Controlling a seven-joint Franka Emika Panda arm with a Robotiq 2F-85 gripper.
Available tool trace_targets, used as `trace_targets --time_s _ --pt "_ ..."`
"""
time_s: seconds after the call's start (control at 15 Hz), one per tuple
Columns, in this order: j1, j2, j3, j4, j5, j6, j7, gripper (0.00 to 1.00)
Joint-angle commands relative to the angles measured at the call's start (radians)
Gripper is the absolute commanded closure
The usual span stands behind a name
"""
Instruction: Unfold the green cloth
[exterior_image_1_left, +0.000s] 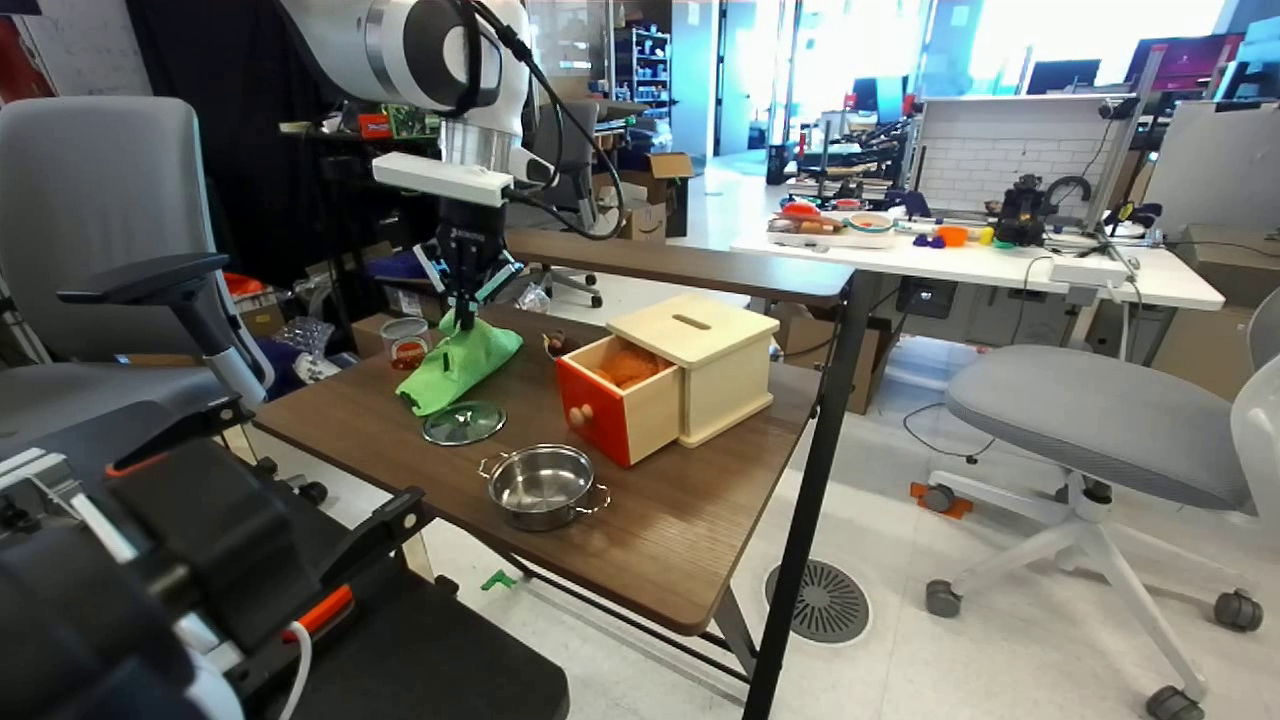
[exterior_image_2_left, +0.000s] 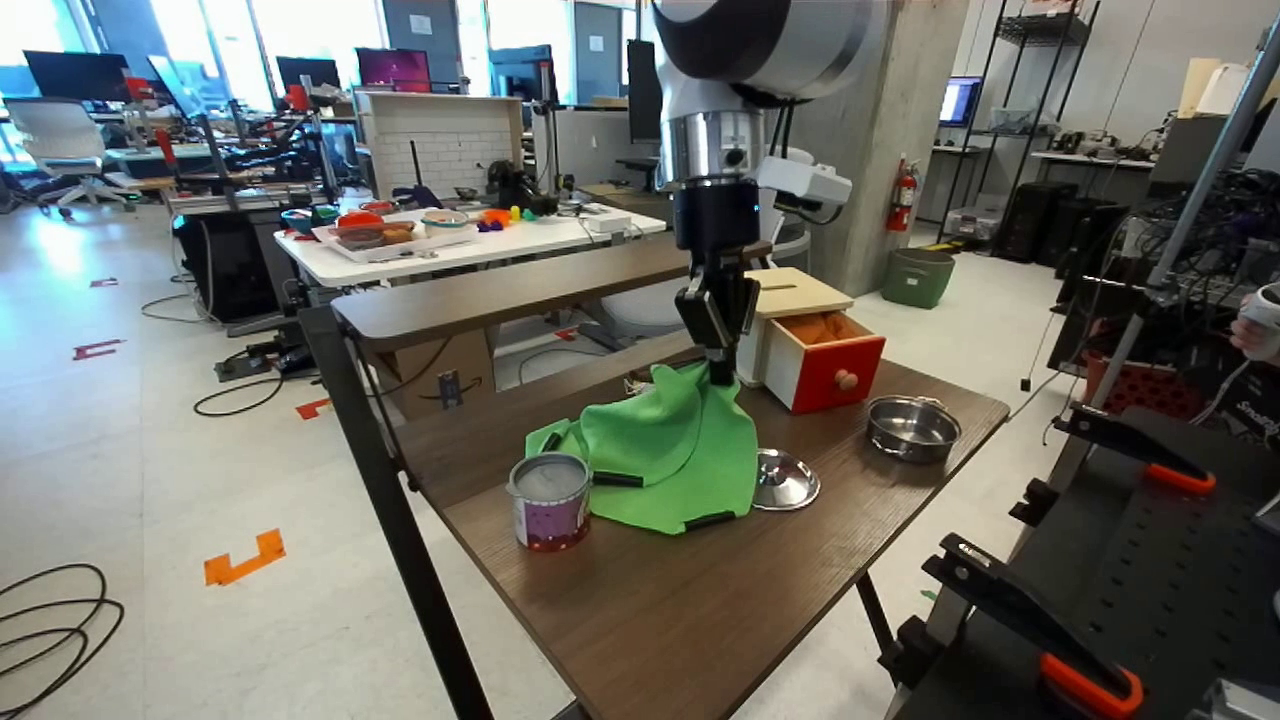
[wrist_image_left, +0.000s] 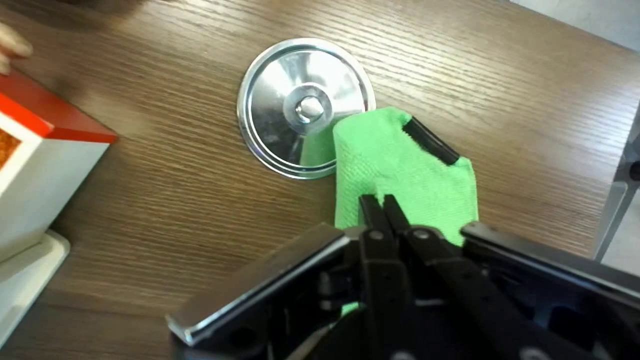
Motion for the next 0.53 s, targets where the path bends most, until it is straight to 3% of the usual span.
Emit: trace_targets --time_s 0.0,0.47 --pt "0.015 0.012 -0.024 0.037 0.001 -0.007 0.047 0.99" --pt "0.087 0.069 -0.110 0.081 -0.099 0.034 0.195 0.99"
